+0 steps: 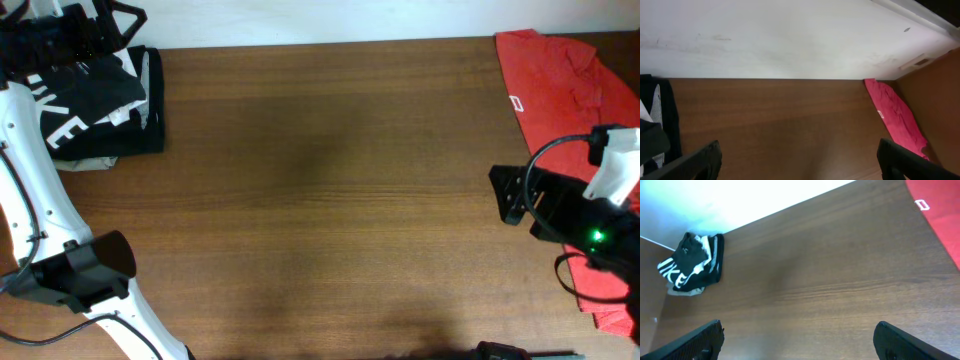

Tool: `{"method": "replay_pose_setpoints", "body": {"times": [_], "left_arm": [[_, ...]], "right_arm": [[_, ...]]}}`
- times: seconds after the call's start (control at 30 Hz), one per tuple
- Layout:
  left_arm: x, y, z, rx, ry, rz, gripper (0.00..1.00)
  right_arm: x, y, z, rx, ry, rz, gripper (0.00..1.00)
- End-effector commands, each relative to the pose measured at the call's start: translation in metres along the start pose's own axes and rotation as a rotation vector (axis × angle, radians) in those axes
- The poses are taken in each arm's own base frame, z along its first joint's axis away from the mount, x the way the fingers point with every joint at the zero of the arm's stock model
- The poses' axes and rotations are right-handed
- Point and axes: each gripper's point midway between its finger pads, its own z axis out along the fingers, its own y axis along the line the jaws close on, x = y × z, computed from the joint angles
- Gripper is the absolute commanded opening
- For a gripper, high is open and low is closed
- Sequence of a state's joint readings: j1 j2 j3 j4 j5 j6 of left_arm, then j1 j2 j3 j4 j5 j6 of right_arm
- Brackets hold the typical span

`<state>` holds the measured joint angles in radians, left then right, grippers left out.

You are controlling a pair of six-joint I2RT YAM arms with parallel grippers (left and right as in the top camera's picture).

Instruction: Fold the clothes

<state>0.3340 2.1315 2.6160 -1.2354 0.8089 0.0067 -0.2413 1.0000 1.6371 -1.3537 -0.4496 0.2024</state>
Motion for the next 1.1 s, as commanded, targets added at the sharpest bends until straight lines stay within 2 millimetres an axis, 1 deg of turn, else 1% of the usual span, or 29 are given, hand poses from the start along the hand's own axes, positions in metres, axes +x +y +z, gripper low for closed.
{"method": "replay_pose_setpoints", "body": {"times": [0.0, 0.1, 0.17, 0.27, 0.37, 0.5, 0.67, 0.77, 0.83, 1.0, 1.07], "left_arm": [[-0.001, -0.004, -0.002, 0.02, -0.004, 0.007, 0.99], [-0.001, -0.004, -0.002, 0.02, -0.004, 0.007, 0.99], [-0.001, -0.004, -0.002, 0.02, -0.004, 0.007, 0.99], [-0.001, -0.004, -0.002, 0.02, -0.004, 0.007, 0.99], [-0.001, -0.004, -0.002, 0.02, -0.004, 0.007, 0.99], [-0.001, -0.004, -0.002, 0.02, -0.004, 0.007, 0.99], [-0.001, -0.004, -0.002, 0.02, -0.004, 0.007, 0.99], [-0.001, -0.004, -0.002, 0.02, -0.004, 0.007, 0.99], [-0.001, -0.004, -0.002, 0.02, -0.004, 0.007, 0.99], [-0.001, -0.004, -0.002, 0.02, -0.004, 0.007, 0.99], [-0.001, -0.004, -0.002, 0.02, -0.004, 0.007, 0.99]], "right_arm": [[0.013, -0.007, -0.02, 0.07, -0.079, -0.044, 0.99], [0.027, -0.013, -0.026, 0.083, -0.164, -0.081, 0.99], [0.041, -0.013, -0.02, 0.056, -0.214, -0.129, 0.99], [0.061, -0.018, -0.003, 0.01, -0.278, -0.185, 0.99], [0.073, -0.021, 0.014, -0.033, -0.32, -0.22, 0.99], [0.091, -0.022, 0.046, -0.122, -0.398, -0.284, 0.99], [0.1, -0.021, 0.075, -0.208, -0.524, -0.342, 0.99], [0.104, -0.027, 0.089, -0.223, -0.575, -0.354, 0.99], [0.104, -0.032, 0.095, -0.218, -0.621, -0.35, 0.99], [0.105, -0.041, 0.1, -0.212, -0.726, -0.354, 0.99], [0.101, -0.048, 0.102, -0.193, -0.758, -0.299, 0.99]]}}
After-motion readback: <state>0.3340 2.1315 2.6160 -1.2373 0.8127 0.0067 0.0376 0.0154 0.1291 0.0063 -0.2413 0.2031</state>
